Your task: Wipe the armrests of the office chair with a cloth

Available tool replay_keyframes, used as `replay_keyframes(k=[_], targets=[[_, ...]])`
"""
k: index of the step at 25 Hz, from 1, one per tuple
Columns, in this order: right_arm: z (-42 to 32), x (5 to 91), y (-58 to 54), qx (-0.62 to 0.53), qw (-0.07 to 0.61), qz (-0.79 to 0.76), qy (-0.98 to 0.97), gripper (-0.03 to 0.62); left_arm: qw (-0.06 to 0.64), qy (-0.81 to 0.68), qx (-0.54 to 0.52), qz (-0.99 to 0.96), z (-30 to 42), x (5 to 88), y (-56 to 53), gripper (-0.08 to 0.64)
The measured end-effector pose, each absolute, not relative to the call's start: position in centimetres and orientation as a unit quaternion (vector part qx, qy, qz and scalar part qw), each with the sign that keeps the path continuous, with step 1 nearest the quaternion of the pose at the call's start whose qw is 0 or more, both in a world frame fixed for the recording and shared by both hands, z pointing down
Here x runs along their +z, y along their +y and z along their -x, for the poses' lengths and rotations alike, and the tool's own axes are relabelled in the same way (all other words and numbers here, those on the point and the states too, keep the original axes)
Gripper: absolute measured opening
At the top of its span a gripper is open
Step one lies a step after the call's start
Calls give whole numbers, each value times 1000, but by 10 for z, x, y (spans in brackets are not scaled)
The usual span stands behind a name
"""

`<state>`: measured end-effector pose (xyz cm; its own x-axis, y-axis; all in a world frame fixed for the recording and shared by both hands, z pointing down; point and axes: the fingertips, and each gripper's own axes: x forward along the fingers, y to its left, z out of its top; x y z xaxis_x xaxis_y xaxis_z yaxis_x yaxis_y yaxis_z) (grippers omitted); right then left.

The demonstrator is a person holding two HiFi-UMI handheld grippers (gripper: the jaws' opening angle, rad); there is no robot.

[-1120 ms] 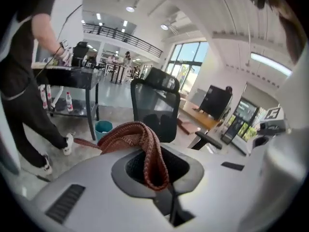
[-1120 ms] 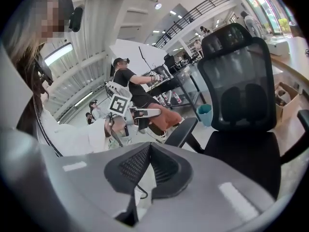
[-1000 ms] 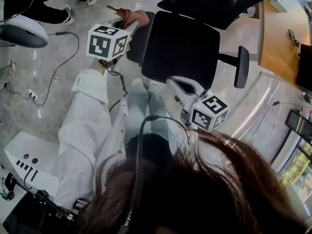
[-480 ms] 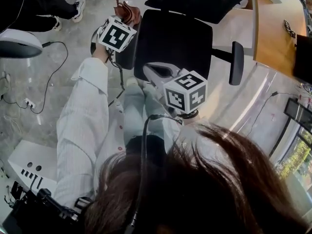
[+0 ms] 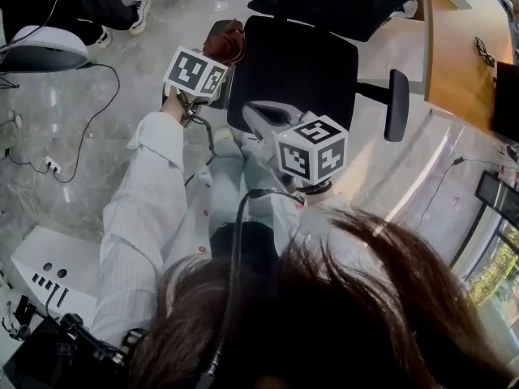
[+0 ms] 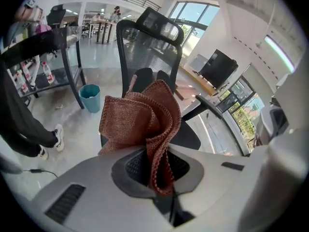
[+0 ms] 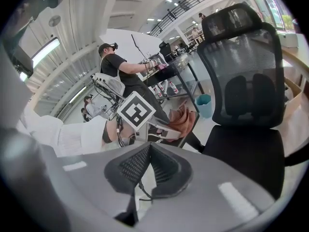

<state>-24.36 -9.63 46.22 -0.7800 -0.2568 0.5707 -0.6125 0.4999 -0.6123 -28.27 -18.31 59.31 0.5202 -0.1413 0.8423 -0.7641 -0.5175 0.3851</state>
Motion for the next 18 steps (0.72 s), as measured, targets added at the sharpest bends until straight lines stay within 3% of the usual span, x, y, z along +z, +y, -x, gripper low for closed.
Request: replay_keyframes(k=[18], targets=[[242, 461, -60, 404, 231, -266, -844, 2, 479, -292, 320, -763, 281, 575, -67, 32]])
